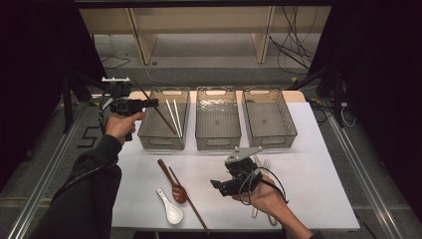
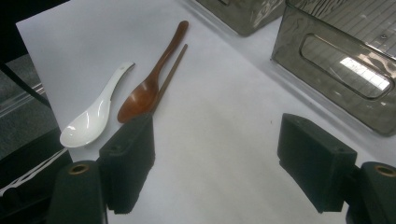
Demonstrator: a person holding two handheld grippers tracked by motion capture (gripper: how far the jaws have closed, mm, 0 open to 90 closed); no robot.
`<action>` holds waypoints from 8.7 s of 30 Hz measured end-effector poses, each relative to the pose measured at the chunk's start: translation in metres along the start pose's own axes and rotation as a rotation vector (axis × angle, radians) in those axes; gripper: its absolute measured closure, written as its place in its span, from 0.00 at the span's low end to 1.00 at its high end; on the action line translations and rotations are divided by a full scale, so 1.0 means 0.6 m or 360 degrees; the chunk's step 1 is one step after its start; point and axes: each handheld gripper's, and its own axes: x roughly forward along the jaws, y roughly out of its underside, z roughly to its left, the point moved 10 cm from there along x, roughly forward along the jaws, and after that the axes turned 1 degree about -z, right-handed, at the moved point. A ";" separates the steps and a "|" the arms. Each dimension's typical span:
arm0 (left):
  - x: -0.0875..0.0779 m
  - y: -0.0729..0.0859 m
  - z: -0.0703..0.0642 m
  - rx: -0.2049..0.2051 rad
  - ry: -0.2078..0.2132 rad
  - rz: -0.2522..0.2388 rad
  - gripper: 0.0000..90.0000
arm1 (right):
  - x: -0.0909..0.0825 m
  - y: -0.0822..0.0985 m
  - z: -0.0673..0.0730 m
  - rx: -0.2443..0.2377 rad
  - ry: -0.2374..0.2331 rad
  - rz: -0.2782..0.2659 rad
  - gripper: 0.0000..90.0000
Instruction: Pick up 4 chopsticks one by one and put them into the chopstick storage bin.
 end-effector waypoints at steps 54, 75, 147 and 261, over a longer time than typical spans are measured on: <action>0.080 0.048 0.056 0.0024 -0.0286 0.0293 0.58 | 0.002 0.002 0.003 -0.0024 -0.0017 0.0015 0.31; 0.106 0.055 0.039 0.0093 -0.0296 0.0376 0.33 | 0.003 0.004 0.005 -0.0026 -0.0025 0.0025 0.31; -0.027 0.174 -0.099 0.0367 0.0037 0.0176 0.17 | 0.045 0.023 0.044 -0.0066 -0.0051 0.0195 0.31; -0.032 0.261 -0.180 0.0315 0.0225 0.0129 0.17 | 0.017 -0.015 0.029 -0.0156 0.0039 -0.0005 0.95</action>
